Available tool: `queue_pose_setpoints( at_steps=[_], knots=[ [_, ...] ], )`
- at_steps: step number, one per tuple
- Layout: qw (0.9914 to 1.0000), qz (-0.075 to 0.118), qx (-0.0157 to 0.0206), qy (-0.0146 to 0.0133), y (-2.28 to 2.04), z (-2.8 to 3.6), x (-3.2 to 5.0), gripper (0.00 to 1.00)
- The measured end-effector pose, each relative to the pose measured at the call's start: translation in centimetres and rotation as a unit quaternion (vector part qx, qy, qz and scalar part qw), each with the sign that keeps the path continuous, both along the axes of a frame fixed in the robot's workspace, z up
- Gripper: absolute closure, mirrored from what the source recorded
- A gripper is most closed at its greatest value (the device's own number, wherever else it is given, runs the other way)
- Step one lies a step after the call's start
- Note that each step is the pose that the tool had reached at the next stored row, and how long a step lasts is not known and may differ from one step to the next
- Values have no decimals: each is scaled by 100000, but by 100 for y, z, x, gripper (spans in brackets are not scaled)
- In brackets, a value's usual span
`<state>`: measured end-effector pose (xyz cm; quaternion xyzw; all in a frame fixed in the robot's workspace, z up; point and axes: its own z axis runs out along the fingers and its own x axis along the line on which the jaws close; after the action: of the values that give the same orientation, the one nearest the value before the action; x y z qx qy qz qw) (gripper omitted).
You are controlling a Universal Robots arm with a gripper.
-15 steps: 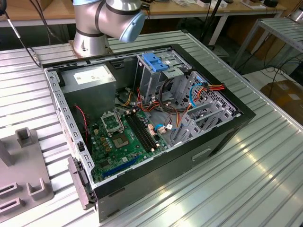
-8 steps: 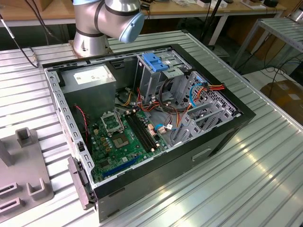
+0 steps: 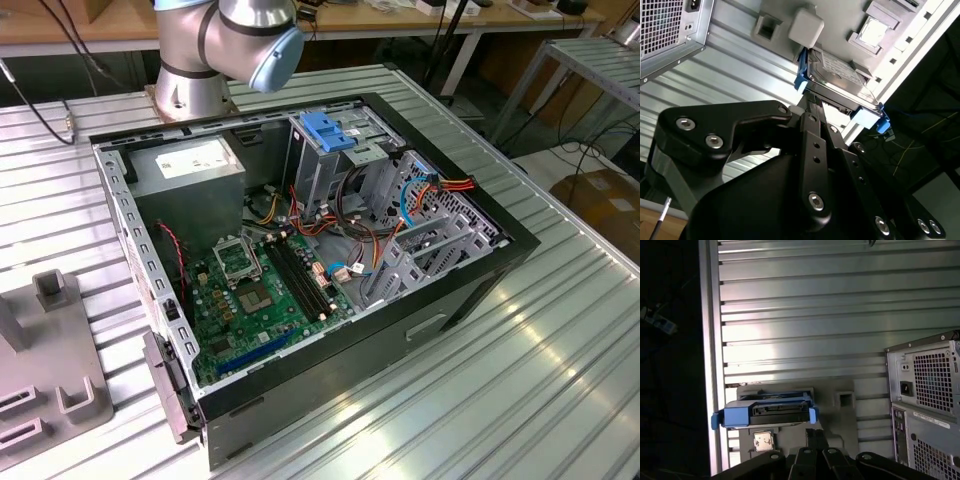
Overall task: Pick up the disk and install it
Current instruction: 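Reach for the disk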
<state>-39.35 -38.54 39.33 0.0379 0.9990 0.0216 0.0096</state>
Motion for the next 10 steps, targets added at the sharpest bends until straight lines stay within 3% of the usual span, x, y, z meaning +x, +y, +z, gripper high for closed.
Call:
queue_pose_setpoints(
  at_steps=[2,3,6,10],
  knots=[
    [100000,3,-4,25,8,0,-88,90],
    [100000,-2,-2,67,17,0,-195,90],
    [100000,3,-2,139,33,0,-371,90],
    [100000,-2,-3,230,46,0,-518,90]
  ],
)
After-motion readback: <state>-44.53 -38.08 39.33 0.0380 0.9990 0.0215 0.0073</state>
